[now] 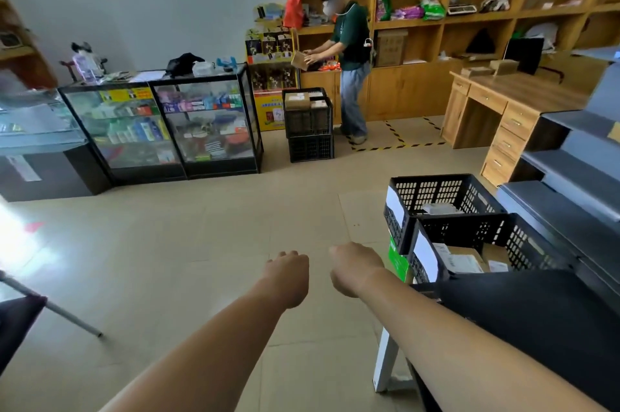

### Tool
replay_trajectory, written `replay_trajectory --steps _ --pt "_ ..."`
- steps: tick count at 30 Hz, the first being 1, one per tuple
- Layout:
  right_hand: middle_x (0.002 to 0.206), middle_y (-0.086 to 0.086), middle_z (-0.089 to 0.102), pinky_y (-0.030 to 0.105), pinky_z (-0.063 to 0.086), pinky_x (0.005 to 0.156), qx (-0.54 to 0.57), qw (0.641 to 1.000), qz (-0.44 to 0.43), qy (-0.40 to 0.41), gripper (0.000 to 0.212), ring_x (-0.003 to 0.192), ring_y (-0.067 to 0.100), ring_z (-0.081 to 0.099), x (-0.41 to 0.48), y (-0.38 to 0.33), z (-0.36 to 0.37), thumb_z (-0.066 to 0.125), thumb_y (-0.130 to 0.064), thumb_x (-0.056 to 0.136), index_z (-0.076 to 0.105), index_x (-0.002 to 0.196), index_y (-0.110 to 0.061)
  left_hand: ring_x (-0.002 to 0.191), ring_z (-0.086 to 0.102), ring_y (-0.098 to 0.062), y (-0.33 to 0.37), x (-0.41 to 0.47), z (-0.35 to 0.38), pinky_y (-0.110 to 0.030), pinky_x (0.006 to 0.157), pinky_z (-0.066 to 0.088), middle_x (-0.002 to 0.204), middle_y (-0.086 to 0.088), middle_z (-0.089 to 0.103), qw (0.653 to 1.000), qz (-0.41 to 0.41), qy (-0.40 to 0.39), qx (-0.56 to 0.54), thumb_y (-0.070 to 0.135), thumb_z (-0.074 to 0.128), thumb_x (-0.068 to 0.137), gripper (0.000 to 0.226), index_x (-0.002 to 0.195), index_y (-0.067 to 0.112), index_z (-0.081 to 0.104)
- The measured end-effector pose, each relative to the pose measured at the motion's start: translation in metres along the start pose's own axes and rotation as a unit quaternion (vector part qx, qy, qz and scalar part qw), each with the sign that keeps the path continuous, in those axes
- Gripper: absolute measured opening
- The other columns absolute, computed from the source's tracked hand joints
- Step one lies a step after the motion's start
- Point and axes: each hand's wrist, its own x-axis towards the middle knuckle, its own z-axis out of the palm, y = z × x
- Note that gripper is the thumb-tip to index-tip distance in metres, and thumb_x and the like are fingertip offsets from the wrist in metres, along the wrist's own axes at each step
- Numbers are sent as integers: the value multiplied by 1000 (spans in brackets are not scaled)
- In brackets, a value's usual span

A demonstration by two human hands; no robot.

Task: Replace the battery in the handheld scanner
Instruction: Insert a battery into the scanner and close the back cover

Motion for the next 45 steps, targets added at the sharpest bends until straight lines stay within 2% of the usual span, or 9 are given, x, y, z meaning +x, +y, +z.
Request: replay_trajectory --steps 8,13,18,22,29,35,39,42,45 --pt "113 11 64 36 47 81 3 1000 -7 9 30 103 33 62 138 55 -38 47 -1 84 56 110 -13 119 51 -33 10 147 -46 -44 94 44 125 -14 55 1000 17 9 5 19 44 100 26 121 7 54" --pt "119 13 62 35 44 82 31 999 23 25 32 106 34 61 180 102 -43 46 -2 84 57 113 -11 117 51 -31 29 224 -48 -42 91 44 124 -12 55 998 56 -13 24 17 43 99 25 121 9 53" --pt "118 13 61 36 42 76 59 990 124 25 26 106 34 60 186 174 -32 48 -5 89 58 113 -7 122 49 -32 96 296 -43 -43 93 45 127 -12 54 982 174 -45 57 16 45 98 29 126 9 51" --pt "111 13 62 36 44 72 95 959 266 37 24 101 33 62 161 232 -20 54 -6 88 60 111 -8 123 49 -32 176 333 -26 -45 94 45 129 -12 53 943 313 -72 88 20 46 98 29 125 10 50" --pt "110 11 64 37 37 69 139 861 489 -3 24 99 32 61 83 265 39 56 -11 89 61 112 -12 120 55 -33 287 327 24 -46 98 49 126 -14 59 823 533 -110 164 11 48 92 32 123 9 55" --pt "108 11 64 39 42 73 227 786 574 -40 20 99 32 60 48 240 101 59 -11 88 59 108 -11 116 57 -35 300 305 86 -47 92 49 121 -15 60 775 580 -183 171 17 46 95 24 114 8 56" --pt "111 10 61 39 50 78 347 709 614 3 19 103 34 61 62 231 146 55 -14 89 57 108 -11 112 60 -36 292 317 129 -42 90 49 115 -15 63 795 536 -258 118 11 43 92 22 107 8 58" --pt "105 14 66 34 53 74 470 606 640 49 15 96 35 65 88 227 178 52 -16 87 58 100 -14 113 61 -34 280 327 152 -33 90 45 119 -15 67 842 448 -301 -3 8 44 96 30 119 6 63" --pt "106 15 68 33 51 78 540 532 649 65 20 95 31 62 117 223 206 48 -10 82 58 99 -11 108 62 -34 266 334 174 -28 85 45 119 -18 68 859 382 -333 -71 3 43 96 33 122 2 63"
